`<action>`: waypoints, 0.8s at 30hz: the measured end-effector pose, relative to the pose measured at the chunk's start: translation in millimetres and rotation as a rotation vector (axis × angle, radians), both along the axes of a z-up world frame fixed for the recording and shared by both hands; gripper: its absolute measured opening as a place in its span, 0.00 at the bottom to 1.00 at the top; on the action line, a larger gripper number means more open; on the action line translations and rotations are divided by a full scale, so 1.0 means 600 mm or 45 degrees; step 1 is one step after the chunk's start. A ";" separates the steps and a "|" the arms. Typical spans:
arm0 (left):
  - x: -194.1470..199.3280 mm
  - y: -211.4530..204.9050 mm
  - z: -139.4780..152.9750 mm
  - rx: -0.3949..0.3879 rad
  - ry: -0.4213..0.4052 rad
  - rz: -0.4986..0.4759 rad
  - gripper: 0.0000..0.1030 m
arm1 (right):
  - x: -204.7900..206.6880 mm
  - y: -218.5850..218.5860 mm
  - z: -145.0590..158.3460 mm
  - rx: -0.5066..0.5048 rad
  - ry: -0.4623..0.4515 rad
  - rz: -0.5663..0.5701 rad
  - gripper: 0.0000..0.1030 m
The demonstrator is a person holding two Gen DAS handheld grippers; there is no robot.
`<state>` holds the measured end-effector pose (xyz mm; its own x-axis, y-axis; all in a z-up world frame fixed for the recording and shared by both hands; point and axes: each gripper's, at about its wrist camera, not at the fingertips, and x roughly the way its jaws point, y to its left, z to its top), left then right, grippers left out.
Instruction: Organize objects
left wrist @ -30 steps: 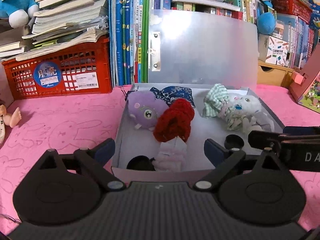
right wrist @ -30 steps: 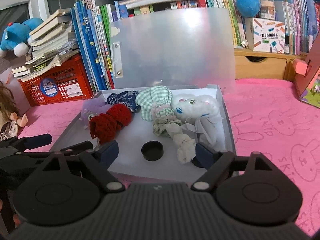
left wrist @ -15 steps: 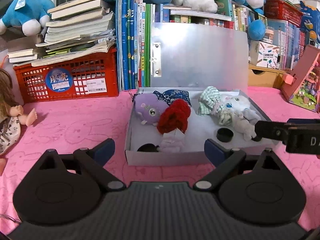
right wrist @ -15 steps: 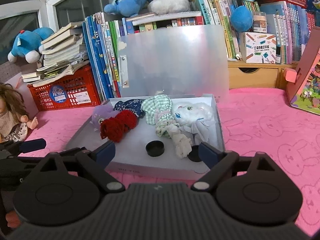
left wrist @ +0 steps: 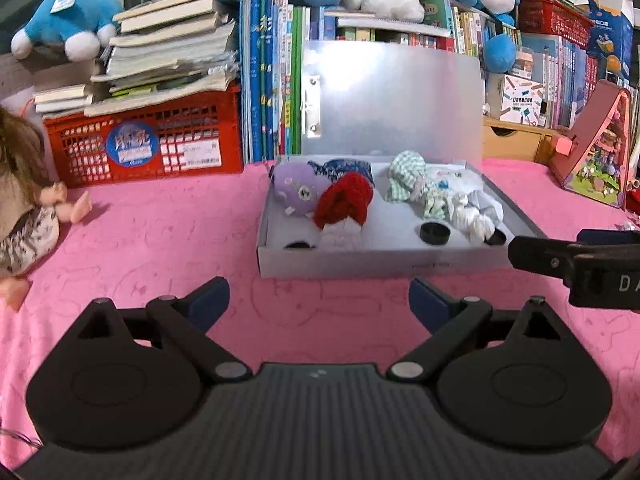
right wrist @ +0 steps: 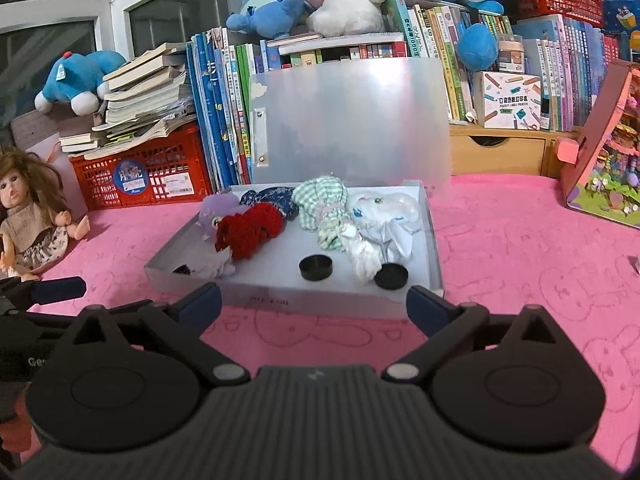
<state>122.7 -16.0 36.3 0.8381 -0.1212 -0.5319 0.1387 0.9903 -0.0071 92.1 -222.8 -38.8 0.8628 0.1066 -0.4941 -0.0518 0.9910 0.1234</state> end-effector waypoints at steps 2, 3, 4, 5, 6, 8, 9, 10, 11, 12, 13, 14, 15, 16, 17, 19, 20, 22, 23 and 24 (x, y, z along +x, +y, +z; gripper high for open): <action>-0.007 0.002 -0.009 -0.011 0.016 0.002 0.95 | -0.009 0.001 -0.007 -0.002 0.004 -0.005 1.00; -0.010 0.003 -0.014 -0.013 0.023 0.007 0.95 | -0.013 0.002 -0.012 -0.010 0.006 -0.008 1.00; -0.013 0.003 -0.018 -0.012 0.030 0.012 0.95 | -0.017 0.004 -0.015 -0.023 0.009 -0.008 1.00; -0.016 0.003 -0.023 -0.009 0.035 0.014 0.95 | -0.019 0.005 -0.018 -0.037 0.011 -0.008 1.00; -0.018 0.003 -0.029 -0.003 0.040 0.019 0.95 | -0.023 0.007 -0.023 -0.057 0.011 -0.011 1.00; -0.021 0.002 -0.038 0.008 0.049 0.024 0.95 | -0.027 0.009 -0.030 -0.078 0.015 -0.016 1.00; -0.023 0.002 -0.042 0.013 0.055 0.025 0.95 | -0.030 0.010 -0.033 -0.080 0.020 -0.017 1.00; -0.024 0.001 -0.047 0.017 0.061 0.027 0.95 | -0.031 0.010 -0.037 -0.077 0.026 -0.018 1.00; -0.025 0.002 -0.050 0.018 0.065 0.028 0.95 | -0.033 0.009 -0.040 -0.073 0.031 -0.019 1.00; -0.026 0.002 -0.054 0.020 0.069 0.030 0.95 | -0.034 0.008 -0.044 -0.069 0.037 -0.021 1.00; -0.027 0.003 -0.058 0.022 0.073 0.033 0.95 | -0.036 0.008 -0.049 -0.066 0.041 -0.024 1.00; -0.027 0.003 -0.060 0.023 0.078 0.034 0.95 | -0.037 0.008 -0.054 -0.068 0.046 -0.028 1.00; -0.028 0.004 -0.064 0.023 0.084 0.036 0.95 | -0.037 0.008 -0.059 -0.072 0.051 -0.031 1.00; -0.028 0.004 -0.069 0.023 0.092 0.038 0.95 | -0.037 0.010 -0.064 -0.079 0.061 -0.030 1.00; -0.028 0.004 -0.072 0.023 0.099 0.042 0.95 | -0.038 0.012 -0.069 -0.084 0.071 -0.028 1.00; -0.027 0.004 -0.077 0.020 0.109 0.049 0.95 | -0.039 0.014 -0.078 -0.092 0.092 -0.022 1.00; -0.027 0.005 -0.079 0.016 0.111 0.051 0.95 | -0.039 0.015 -0.082 -0.096 0.100 -0.020 1.00; -0.025 0.005 -0.083 0.008 0.124 0.054 0.96 | -0.041 0.018 -0.088 -0.105 0.112 -0.027 1.00; -0.023 0.007 -0.083 0.002 0.129 0.056 0.96 | -0.039 0.019 -0.089 -0.110 0.124 -0.032 1.00; -0.023 0.007 -0.084 -0.003 0.131 0.058 0.96 | -0.039 0.019 -0.089 -0.113 0.129 -0.037 1.00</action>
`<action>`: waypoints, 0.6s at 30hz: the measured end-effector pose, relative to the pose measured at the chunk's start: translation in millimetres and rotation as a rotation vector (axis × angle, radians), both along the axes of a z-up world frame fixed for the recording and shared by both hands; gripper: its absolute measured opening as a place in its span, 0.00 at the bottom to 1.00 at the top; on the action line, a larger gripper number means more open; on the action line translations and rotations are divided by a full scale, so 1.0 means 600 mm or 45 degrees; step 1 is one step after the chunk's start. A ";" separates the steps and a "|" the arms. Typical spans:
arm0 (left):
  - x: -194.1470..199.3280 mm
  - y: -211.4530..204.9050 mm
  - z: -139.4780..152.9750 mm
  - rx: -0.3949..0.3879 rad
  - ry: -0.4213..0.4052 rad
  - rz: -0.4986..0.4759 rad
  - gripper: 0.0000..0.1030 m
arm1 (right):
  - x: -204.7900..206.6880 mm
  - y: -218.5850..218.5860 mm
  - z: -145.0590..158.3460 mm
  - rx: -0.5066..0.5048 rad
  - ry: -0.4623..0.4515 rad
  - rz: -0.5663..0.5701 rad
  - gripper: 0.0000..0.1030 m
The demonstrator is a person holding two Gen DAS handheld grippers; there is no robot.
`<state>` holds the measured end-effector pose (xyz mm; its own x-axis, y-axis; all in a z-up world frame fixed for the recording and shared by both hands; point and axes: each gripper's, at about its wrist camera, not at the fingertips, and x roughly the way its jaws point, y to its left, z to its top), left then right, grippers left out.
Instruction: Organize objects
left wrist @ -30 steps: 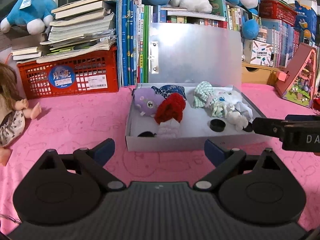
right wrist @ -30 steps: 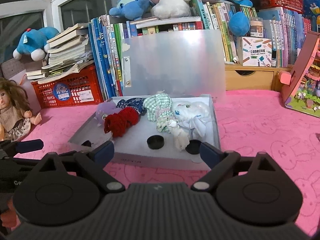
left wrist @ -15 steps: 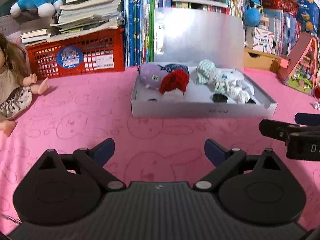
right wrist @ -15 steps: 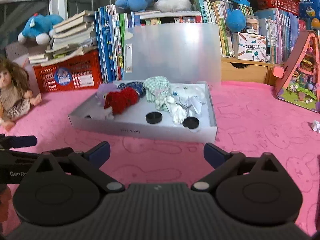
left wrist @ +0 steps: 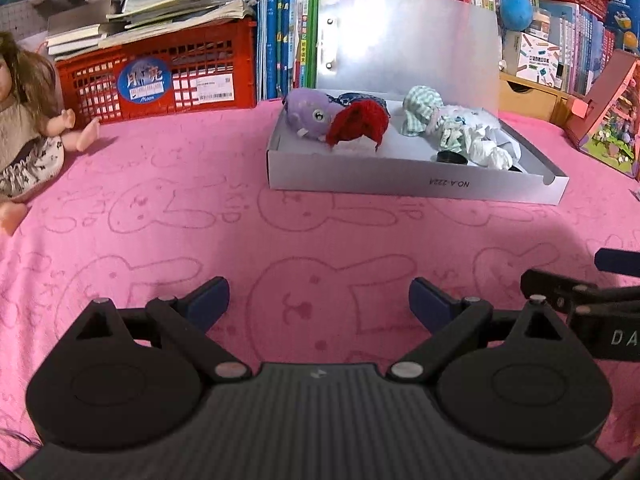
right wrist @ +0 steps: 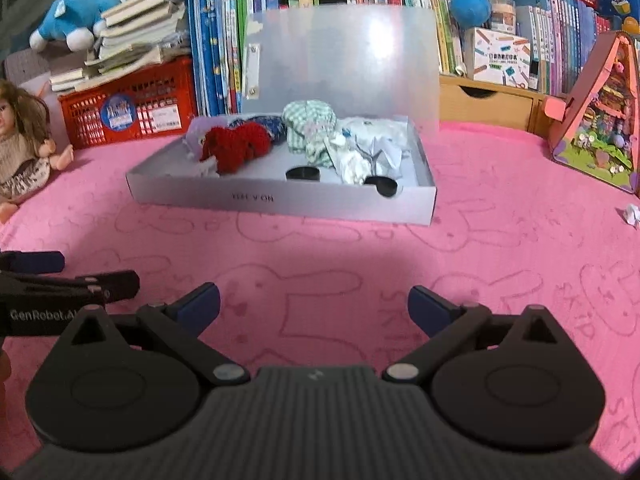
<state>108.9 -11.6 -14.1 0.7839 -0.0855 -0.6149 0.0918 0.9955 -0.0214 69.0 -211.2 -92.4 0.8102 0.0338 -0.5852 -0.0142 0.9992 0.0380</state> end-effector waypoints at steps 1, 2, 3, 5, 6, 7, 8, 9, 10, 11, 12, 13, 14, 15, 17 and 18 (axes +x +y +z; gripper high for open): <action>0.000 0.001 0.000 -0.006 0.000 0.001 0.96 | 0.001 0.001 -0.001 -0.005 0.005 -0.007 1.00; 0.001 0.001 0.000 -0.009 0.001 -0.002 0.97 | 0.002 0.001 -0.001 -0.007 0.012 -0.009 1.00; 0.001 0.000 0.000 -0.008 0.003 -0.003 0.97 | 0.003 0.002 -0.002 -0.009 0.019 -0.009 1.00; 0.002 -0.002 -0.001 -0.002 0.008 -0.008 0.99 | 0.006 0.003 -0.005 -0.015 0.039 -0.011 1.00; 0.003 -0.003 -0.002 0.004 0.011 -0.010 0.99 | 0.007 0.004 -0.005 -0.022 0.046 -0.011 1.00; 0.003 -0.004 -0.002 0.010 0.015 -0.012 1.00 | 0.007 0.006 -0.006 -0.034 0.049 -0.011 1.00; 0.004 -0.006 -0.003 0.017 0.018 -0.010 1.00 | 0.008 0.008 -0.006 -0.045 0.052 -0.011 1.00; 0.005 -0.007 -0.003 0.025 0.021 -0.009 1.00 | 0.009 0.011 -0.007 -0.056 0.056 -0.011 1.00; 0.004 -0.008 -0.004 0.031 0.022 -0.008 1.00 | 0.009 0.012 -0.007 -0.065 0.058 -0.011 1.00; 0.005 -0.008 -0.004 0.034 0.023 -0.006 1.00 | 0.009 0.013 -0.008 -0.069 0.059 -0.011 1.00; 0.005 -0.008 -0.004 0.034 0.023 -0.006 1.00 | 0.009 0.012 -0.008 -0.068 0.059 -0.011 1.00; 0.005 -0.009 -0.004 0.033 0.023 -0.006 1.00 | 0.009 0.013 -0.008 -0.068 0.059 -0.011 1.00; 0.005 -0.009 -0.004 0.034 0.023 -0.006 1.00 | 0.010 0.013 -0.008 -0.068 0.059 -0.011 1.00; 0.005 -0.009 -0.004 0.035 0.023 -0.006 1.00 | 0.010 0.013 -0.008 -0.069 0.059 -0.011 1.00; 0.005 -0.008 -0.004 0.035 0.023 -0.004 1.00 | 0.010 0.013 -0.008 -0.072 0.058 -0.023 1.00; 0.005 -0.008 -0.004 0.035 0.024 -0.003 1.00 | 0.010 0.011 -0.008 -0.075 0.058 -0.034 1.00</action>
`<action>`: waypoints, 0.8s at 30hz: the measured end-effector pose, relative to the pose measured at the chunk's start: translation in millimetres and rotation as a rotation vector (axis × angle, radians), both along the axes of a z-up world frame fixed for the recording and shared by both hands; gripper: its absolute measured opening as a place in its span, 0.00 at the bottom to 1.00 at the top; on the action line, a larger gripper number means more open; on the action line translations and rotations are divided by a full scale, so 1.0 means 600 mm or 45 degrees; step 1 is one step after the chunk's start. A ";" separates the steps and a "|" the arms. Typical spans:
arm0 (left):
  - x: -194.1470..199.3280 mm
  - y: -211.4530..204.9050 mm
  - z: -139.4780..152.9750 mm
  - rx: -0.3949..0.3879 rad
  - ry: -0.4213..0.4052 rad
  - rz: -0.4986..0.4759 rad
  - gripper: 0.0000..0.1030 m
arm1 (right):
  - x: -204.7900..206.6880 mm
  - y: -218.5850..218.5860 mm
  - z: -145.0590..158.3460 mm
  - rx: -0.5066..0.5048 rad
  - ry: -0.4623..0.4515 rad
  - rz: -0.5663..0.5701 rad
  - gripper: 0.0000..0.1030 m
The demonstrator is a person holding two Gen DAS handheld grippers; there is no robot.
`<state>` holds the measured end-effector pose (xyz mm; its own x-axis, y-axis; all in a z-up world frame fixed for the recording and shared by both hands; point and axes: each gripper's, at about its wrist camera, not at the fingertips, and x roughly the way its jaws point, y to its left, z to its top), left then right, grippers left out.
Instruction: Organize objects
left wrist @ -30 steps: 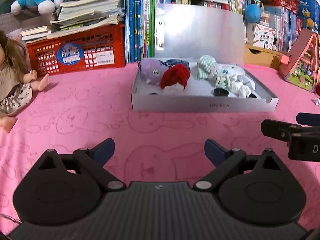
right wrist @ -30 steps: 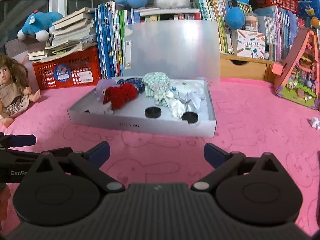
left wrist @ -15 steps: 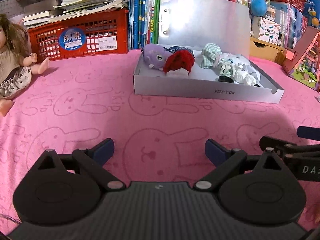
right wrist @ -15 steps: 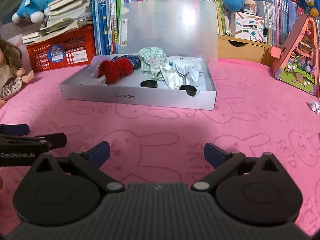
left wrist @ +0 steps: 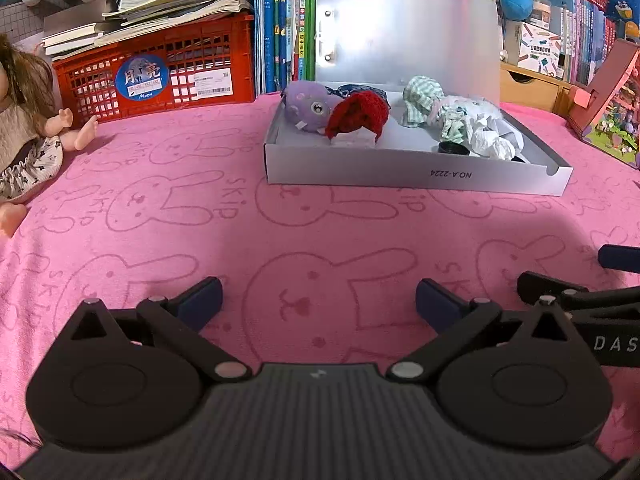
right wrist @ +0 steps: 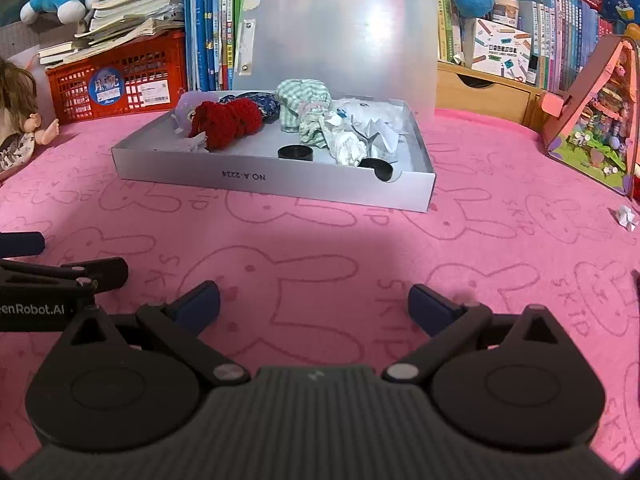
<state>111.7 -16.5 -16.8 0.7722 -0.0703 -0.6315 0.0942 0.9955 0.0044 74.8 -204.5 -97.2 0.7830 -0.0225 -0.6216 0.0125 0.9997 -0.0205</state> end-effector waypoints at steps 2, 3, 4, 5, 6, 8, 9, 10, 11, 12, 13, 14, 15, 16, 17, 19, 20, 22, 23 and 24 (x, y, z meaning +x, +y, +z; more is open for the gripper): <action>0.000 0.000 0.000 0.000 0.001 0.001 1.00 | -0.001 -0.004 0.000 -0.003 -0.001 -0.033 1.00; 0.000 0.000 0.000 0.000 0.000 0.001 1.00 | 0.000 -0.006 0.000 0.000 0.000 -0.048 1.00; 0.000 0.000 0.000 0.000 0.000 0.001 1.00 | 0.000 -0.008 0.000 0.007 0.002 -0.054 1.00; 0.000 0.000 -0.001 0.001 0.001 0.002 1.00 | 0.000 -0.009 0.000 0.010 0.002 -0.054 1.00; 0.000 0.000 -0.001 0.001 0.001 0.003 1.00 | 0.000 -0.009 0.000 0.005 0.003 -0.053 1.00; 0.000 0.000 -0.001 0.001 0.001 0.004 1.00 | 0.000 -0.007 0.000 -0.003 0.004 -0.051 1.00; 0.000 0.000 -0.001 0.001 0.001 0.004 1.00 | 0.000 -0.008 0.000 -0.001 0.004 -0.051 1.00; 0.000 0.000 -0.001 0.001 0.001 0.004 1.00 | 0.000 -0.007 0.000 0.000 0.005 -0.051 1.00; 0.000 0.000 -0.001 0.001 0.001 0.004 1.00 | 0.001 -0.007 0.000 0.000 0.005 -0.051 1.00; 0.000 0.000 -0.001 0.002 0.002 0.004 1.00 | 0.001 -0.007 0.000 -0.001 0.005 -0.051 1.00; 0.000 0.000 -0.001 0.002 0.002 0.004 1.00 | 0.001 -0.008 0.000 0.000 0.005 -0.051 1.00; 0.000 0.000 -0.001 0.002 0.002 0.004 1.00 | 0.001 -0.008 0.000 0.000 0.005 -0.051 1.00; 0.000 0.000 -0.001 0.001 0.002 0.003 1.00 | 0.001 -0.007 0.000 0.000 0.005 -0.051 1.00; 0.000 0.000 -0.001 0.001 0.002 0.003 1.00 | 0.001 -0.008 0.000 0.000 0.005 -0.051 1.00; 0.000 0.000 -0.001 0.002 0.002 0.003 1.00 | 0.001 -0.008 0.000 0.001 0.005 -0.051 1.00; 0.000 0.000 -0.001 0.002 0.002 0.003 1.00 | 0.001 -0.008 0.000 0.000 0.005 -0.051 1.00; 0.000 0.000 -0.001 0.002 0.002 0.004 1.00 | 0.001 -0.008 0.000 0.000 0.005 -0.051 1.00; 0.000 -0.001 -0.001 0.002 0.003 0.004 1.00 | 0.001 -0.008 0.000 0.000 0.005 -0.051 1.00; 0.000 -0.001 -0.001 0.002 0.003 0.003 1.00 | 0.001 -0.008 -0.001 0.000 0.005 -0.051 1.00; 0.000 -0.001 -0.001 0.002 0.003 0.003 1.00 | 0.001 -0.008 -0.001 0.000 0.005 -0.051 1.00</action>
